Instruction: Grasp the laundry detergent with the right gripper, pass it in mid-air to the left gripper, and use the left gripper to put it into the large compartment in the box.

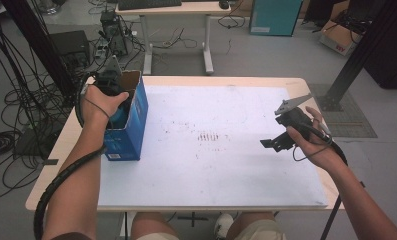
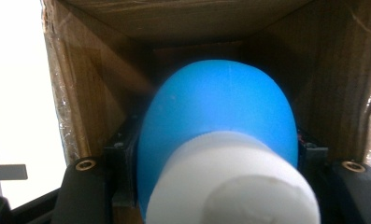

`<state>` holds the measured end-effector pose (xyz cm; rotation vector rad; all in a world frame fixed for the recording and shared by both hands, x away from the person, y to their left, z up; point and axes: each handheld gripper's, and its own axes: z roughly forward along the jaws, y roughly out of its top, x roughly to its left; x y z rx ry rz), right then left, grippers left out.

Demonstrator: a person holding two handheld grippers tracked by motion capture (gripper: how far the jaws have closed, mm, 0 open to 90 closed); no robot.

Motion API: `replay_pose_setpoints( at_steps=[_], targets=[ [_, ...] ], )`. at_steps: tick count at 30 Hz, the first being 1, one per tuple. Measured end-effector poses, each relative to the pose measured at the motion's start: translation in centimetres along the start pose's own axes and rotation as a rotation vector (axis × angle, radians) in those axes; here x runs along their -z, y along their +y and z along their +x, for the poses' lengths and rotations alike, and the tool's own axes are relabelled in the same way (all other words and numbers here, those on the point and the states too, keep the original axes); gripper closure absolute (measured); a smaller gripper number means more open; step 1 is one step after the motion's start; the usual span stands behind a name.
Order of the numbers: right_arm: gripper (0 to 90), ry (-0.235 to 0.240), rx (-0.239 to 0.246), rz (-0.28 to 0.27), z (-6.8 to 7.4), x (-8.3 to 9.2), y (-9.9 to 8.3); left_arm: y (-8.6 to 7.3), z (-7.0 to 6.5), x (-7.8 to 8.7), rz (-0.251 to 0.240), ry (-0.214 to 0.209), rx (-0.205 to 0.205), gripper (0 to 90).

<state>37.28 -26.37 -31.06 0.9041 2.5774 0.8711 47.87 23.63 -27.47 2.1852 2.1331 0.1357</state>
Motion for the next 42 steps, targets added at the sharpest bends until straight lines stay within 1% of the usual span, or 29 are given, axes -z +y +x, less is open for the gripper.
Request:
replay_pose_setpoints(
  at_steps=[4, 7, 8, 9, 11, 12, 13, 18, 21, 22, 23, 31, 37, 42],
  targets=[
    [0.0, -0.007, 0.024, 0.008, 0.0, 0.0, 0.3, 0.0, 0.3, 0.0, -0.001, -0.007, 0.005, 36.3],
    [0.0, -0.010, 0.020, 0.008, 0.1, 0.2, 0.5, 0.0, 0.4, 0.0, -0.002, -0.010, 0.009, 36.2],
    [0.0, -0.009, 0.030, 0.006, 0.0, 0.2, 0.5, 0.0, 0.4, 0.0, -0.003, -0.010, 0.009, 36.2],
    [0.0, -0.009, 0.024, 0.008, 0.1, 0.3, 0.6, 0.0, 0.3, 0.0, -0.003, -0.010, 0.009, 36.2],
    [0.0, -0.008, 0.034, 0.007, 0.1, 0.3, 0.7, 0.0, 0.3, 0.0, -0.001, -0.010, 0.008, 36.2],
    [0.0, -0.009, 0.029, 0.009, 0.1, 0.3, 0.7, 0.0, 0.3, 0.0, -0.001, -0.009, 0.006, 36.2],
    [0.0, -0.008, 0.038, 0.008, 0.1, 0.3, 0.7, 0.0, 0.2, 0.0, -0.001, -0.008, 0.005, 36.2],
    [0.0, -0.012, 0.047, 0.005, 0.0, 0.4, 0.9, 0.0, 0.1, 0.0, 0.000, -0.007, 0.007, 36.1],
    [0.0, -0.011, 0.053, 0.008, 0.0, 0.4, 0.9, 0.0, 0.1, -0.1, -0.001, -0.015, 0.011, 36.0],
    [0.0, -0.013, 0.047, 0.010, 0.1, 0.5, 1.0, 0.0, 0.1, -0.1, 0.001, -0.018, 0.012, 35.9],
    [0.0, -0.011, 0.056, 0.008, 0.0, 0.5, 1.0, 0.0, 0.1, -0.1, 0.000, -0.016, 0.012, 35.9],
    [0.0, -0.023, 0.054, 0.000, 0.0, 0.8, 1.2, 0.1, -0.3, -0.2, 0.006, -0.005, -0.001, 36.0],
    [0.0, -0.023, 0.054, 0.008, 0.0, 0.8, 1.1, 0.1, -0.4, -0.2, 0.004, -0.005, -0.003, 36.0],
    [0.0, -0.022, 0.053, 0.003, 0.0, 0.9, 1.1, 0.1, -0.5, -0.2, 0.005, -0.002, -0.006, 36.0]
  ],
)
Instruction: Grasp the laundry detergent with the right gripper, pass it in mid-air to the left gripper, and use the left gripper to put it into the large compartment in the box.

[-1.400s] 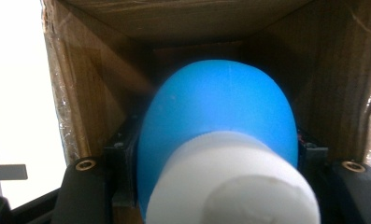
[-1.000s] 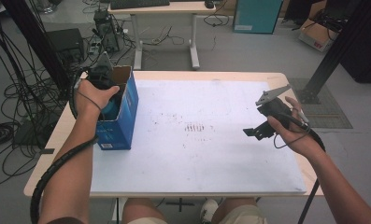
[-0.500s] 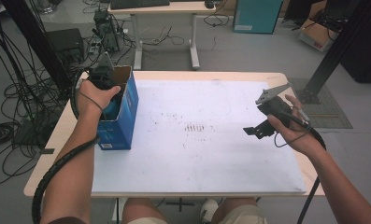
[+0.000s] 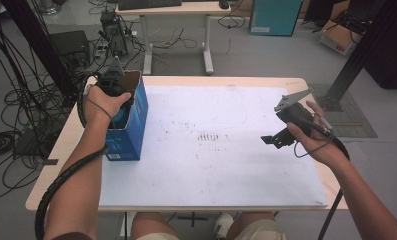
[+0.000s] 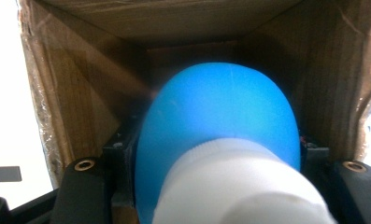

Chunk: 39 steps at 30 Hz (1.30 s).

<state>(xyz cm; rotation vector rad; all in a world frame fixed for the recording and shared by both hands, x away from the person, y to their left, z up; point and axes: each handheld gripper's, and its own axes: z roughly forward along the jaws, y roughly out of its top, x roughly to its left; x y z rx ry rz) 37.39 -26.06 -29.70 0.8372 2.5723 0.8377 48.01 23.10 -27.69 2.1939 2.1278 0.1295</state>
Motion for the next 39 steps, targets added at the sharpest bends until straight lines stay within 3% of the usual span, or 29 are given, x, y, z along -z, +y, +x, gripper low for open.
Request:
replay_pose_setpoints(
  at_steps=[14, 24, 39],
  targets=[
    [0.0, 0.002, -0.019, 0.003, -0.05, 0.08, -0.33, -0.17, 0.02, -0.05, -0.010, -0.004, 0.004, 36.0],
    [0.0, 0.007, -0.001, -0.001, -0.04, -0.12, -0.19, -0.21, 0.03, -0.08, -0.012, -0.007, 0.002, 36.0],
    [0.0, 0.007, -0.011, 0.001, 0.00, 0.00, -0.09, -0.26, 0.06, -0.20, -0.012, -0.008, 0.001, 36.0]
  ],
)
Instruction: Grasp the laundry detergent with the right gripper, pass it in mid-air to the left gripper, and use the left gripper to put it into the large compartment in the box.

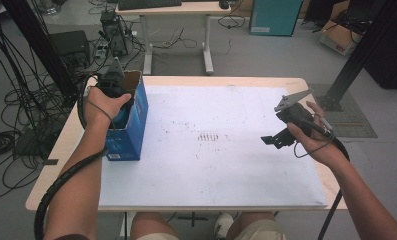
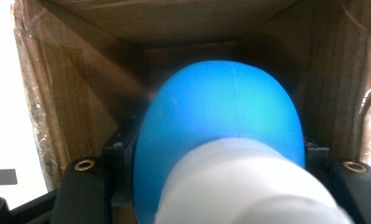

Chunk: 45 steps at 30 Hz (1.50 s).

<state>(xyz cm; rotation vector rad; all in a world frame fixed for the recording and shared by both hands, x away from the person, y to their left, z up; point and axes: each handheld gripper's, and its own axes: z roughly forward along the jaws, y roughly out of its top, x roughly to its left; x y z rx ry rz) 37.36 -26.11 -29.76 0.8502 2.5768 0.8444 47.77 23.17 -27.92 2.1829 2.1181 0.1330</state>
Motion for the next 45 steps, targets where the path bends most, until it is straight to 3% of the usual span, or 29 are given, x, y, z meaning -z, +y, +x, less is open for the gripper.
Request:
replay_pose_setpoints(
  at_steps=[28, 38, 45],
  targets=[
    [0.0, 0.002, 0.003, -0.009, 0.3, 0.1, 0.3, 0.0, -0.1, 0.3, 0.009, 0.026, -0.013, 31.9],
    [0.0, 0.011, 0.011, -0.012, 0.5, -0.2, 0.6, -0.4, -0.2, 1.6, 0.006, 0.038, -0.019, 28.9],
    [0.0, 0.012, 0.008, -0.024, 0.4, -0.3, 0.8, -0.6, -0.8, 3.5, 0.005, 0.058, -0.028, 26.7]
  ],
)
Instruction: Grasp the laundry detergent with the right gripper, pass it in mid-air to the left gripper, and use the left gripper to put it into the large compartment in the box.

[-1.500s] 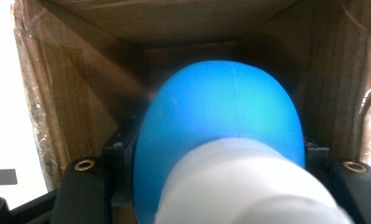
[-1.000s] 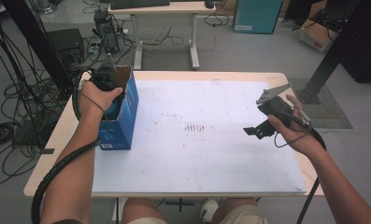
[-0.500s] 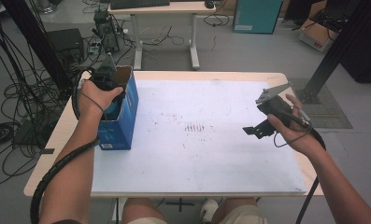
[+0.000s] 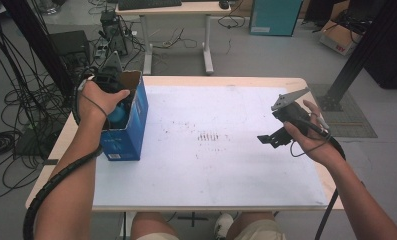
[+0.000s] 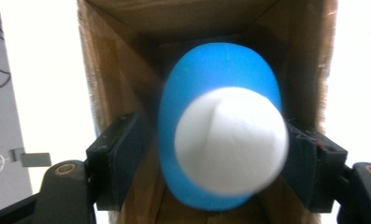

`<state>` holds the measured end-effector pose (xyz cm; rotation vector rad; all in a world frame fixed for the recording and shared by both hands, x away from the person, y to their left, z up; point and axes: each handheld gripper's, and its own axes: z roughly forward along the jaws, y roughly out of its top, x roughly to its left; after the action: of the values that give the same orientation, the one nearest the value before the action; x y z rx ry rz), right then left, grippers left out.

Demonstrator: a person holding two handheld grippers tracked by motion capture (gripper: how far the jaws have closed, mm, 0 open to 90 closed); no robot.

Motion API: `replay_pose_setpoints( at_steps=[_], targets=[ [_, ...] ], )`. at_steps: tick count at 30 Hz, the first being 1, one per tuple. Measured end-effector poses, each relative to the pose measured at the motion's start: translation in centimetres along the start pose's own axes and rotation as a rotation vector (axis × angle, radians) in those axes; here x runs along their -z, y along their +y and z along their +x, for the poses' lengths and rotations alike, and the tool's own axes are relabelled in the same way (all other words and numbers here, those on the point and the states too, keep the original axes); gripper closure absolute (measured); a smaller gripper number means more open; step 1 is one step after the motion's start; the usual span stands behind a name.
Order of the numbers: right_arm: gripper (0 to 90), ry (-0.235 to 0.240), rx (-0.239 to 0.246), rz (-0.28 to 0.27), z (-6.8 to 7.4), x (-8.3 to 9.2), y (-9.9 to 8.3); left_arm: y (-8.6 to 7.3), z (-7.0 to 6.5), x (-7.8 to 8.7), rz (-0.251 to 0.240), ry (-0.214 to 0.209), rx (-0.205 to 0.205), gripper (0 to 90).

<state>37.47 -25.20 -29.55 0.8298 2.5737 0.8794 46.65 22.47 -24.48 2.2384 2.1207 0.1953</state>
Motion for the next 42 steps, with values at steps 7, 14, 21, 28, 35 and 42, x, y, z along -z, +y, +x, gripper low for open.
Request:
replay_pose_setpoints(
  at_steps=[7, 14, 21, 28, 35, 42],
  targets=[
    [0.0, -0.001, -0.017, 0.004, -0.2, -0.3, 0.0, -0.7, -0.5, 2.4, -0.016, 0.012, -0.024, 24.1],
    [0.0, -0.013, -0.026, 0.011, -0.7, -0.1, 0.4, -1.8, -1.4, 5.3, -0.070, -0.024, -0.073, 18.2],
    [0.0, -0.023, -0.021, 0.033, -0.9, 0.1, 1.1, -2.3, -4.3, 6.4, -0.117, -0.057, -0.159, 11.6],
    [0.0, -0.020, 0.021, 0.065, -1.0, -0.3, 1.7, -1.2, -8.1, 6.2, -0.141, -0.107, -0.239, 7.1],
    [0.0, -0.008, 0.050, 0.103, -1.2, -0.4, 1.7, 0.8, -11.2, 5.6, -0.154, -0.148, -0.281, 6.3],
    [0.0, -0.007, 0.063, 0.124, -1.4, -0.1, 1.8, 2.6, -13.8, 4.2, -0.149, -0.190, -0.288, 6.5]
  ],
)
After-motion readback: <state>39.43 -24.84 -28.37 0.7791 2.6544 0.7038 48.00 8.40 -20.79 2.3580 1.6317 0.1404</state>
